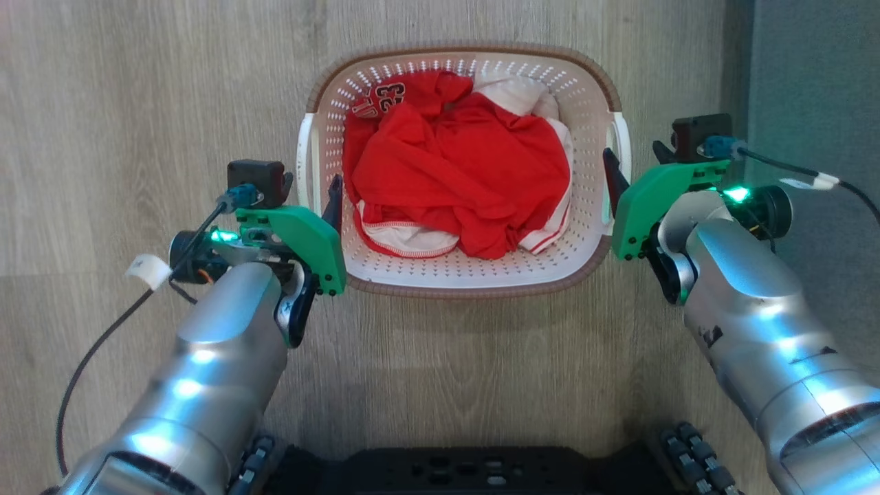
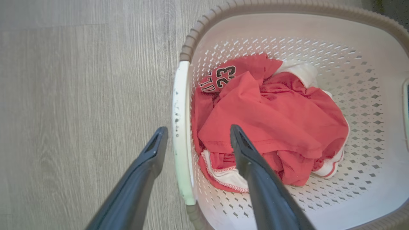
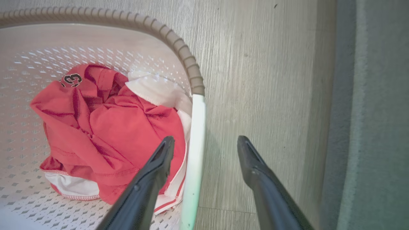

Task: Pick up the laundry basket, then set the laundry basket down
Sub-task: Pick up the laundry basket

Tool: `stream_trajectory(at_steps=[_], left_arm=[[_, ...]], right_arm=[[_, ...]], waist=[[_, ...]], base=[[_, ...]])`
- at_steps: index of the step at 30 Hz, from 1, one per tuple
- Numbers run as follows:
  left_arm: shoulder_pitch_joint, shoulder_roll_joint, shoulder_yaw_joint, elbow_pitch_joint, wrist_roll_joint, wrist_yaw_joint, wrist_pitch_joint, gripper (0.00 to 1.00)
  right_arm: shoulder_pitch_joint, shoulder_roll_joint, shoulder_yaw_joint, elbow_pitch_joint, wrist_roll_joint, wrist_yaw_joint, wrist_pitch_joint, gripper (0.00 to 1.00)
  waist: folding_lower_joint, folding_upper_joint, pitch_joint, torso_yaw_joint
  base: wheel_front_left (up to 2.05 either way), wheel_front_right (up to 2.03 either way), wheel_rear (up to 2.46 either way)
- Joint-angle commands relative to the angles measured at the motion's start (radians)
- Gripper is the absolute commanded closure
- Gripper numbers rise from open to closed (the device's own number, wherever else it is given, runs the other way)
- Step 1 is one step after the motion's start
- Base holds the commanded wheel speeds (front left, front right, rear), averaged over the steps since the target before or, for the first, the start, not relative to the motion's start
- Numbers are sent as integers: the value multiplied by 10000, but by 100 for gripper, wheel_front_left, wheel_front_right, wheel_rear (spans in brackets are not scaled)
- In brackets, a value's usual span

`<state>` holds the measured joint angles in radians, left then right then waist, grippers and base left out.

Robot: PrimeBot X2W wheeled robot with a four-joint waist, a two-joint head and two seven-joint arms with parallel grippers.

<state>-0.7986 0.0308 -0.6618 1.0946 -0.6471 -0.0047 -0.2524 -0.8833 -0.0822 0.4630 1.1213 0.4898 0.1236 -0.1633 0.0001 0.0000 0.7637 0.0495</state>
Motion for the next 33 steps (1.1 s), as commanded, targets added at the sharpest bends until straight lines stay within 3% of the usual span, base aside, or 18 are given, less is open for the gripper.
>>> stream_trajectory(at_steps=[1,21,33], left_arm=[[-2,195,15,91,-177,-105,-91,0],[-1551,194,-2088,1137,-1395,-205,1022,0],[-1962,194,-2805,1185,-1771,-163,1334,0]], right_arm=[[193,227,254,-11,121,71,83,0],[-889,303,1177,654,1670,71,1701,0],[-1307,316,1633,763,2076,71,1821,0]], waist=[[-1,0,108,-23],[-1,0,1196,-13],[-1,0,1519,-21]], base=[[0,0,0],[0,0,0],[0,0,0]])
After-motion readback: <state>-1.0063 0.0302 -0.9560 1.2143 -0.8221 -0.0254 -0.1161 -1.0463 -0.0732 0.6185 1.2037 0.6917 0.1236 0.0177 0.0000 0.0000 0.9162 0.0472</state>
